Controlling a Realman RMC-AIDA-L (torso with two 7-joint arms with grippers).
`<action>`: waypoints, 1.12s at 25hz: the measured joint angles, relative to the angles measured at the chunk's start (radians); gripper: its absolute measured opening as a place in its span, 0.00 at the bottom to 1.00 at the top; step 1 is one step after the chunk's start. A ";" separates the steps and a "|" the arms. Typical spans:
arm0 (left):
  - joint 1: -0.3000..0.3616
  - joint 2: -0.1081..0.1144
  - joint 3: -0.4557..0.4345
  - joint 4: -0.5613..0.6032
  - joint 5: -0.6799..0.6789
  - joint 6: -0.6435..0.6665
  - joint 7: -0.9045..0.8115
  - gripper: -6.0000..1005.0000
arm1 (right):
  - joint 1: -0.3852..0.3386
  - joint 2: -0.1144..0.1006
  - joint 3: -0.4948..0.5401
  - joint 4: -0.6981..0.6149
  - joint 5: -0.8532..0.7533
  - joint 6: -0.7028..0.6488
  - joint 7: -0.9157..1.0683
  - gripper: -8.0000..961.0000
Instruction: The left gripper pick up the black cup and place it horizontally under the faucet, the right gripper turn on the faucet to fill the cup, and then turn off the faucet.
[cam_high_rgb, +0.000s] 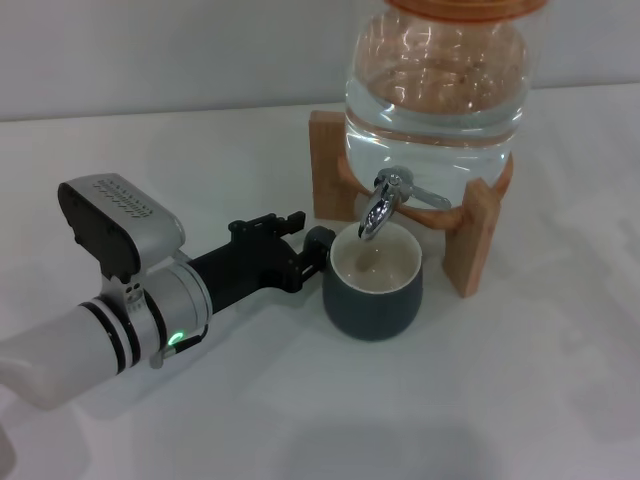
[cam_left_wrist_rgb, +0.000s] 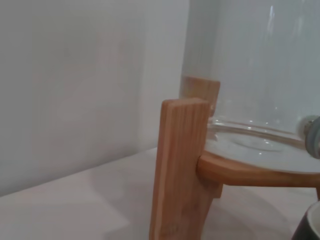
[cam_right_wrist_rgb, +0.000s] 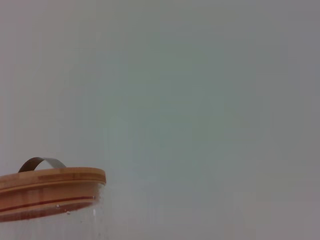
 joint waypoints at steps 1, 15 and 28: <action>0.001 0.000 0.001 0.000 0.000 0.000 -0.001 0.43 | 0.000 0.000 0.000 0.000 0.000 0.000 0.000 0.84; 0.060 0.011 0.002 0.013 0.066 -0.075 -0.008 0.54 | -0.007 0.000 0.000 -0.007 0.000 0.009 0.008 0.83; 0.159 0.013 0.006 0.101 0.100 -0.208 -0.019 0.72 | -0.018 0.000 0.006 -0.009 0.000 0.024 0.009 0.83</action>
